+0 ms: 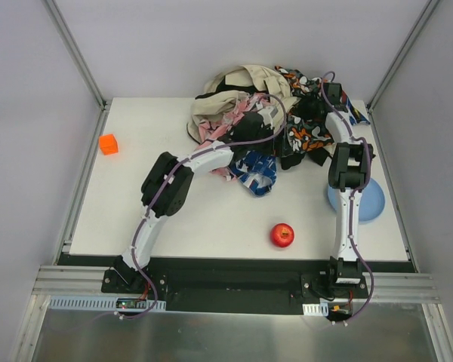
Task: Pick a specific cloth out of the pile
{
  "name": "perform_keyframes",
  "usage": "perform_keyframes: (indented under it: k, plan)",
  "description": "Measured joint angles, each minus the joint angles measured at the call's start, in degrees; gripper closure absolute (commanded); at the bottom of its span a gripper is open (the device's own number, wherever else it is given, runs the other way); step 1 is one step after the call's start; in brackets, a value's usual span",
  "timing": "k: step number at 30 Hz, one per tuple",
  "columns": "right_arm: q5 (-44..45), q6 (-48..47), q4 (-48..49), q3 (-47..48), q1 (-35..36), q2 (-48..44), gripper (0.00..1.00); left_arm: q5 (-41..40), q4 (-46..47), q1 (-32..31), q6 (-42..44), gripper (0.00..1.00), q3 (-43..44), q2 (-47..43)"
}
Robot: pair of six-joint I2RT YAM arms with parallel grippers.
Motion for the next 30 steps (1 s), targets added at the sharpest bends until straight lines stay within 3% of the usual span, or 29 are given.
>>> perform_keyframes:
  k: [4,9,24,26,28,30]
  plan:
    - [0.2,1.0,1.6,-1.9,0.3,-0.8,0.99,-5.8,-2.6,-1.8,5.1,0.02,-2.1,-4.2]
    - [0.2,1.6,2.3,-2.8,0.2,-1.2,0.99,-7.5,-4.5,-4.6,9.9,0.13,0.9,-4.8]
    - [0.7,1.5,3.6,-5.1,0.0,-2.4,0.99,-9.1,-10.3,-5.1,14.7,0.12,5.8,3.7]
    - [0.7,1.5,4.0,-5.4,0.0,-2.4,0.99,-9.7,-10.4,-5.1,15.0,0.20,8.1,5.7]
    - [0.7,1.5,4.2,-5.6,0.0,-2.5,0.99,-10.0,-10.4,-5.1,15.2,0.43,11.3,8.1]
    - [0.9,1.5,4.4,-5.8,0.0,-2.6,0.99,-9.9,-10.6,-5.1,15.5,0.75,13.4,9.6]
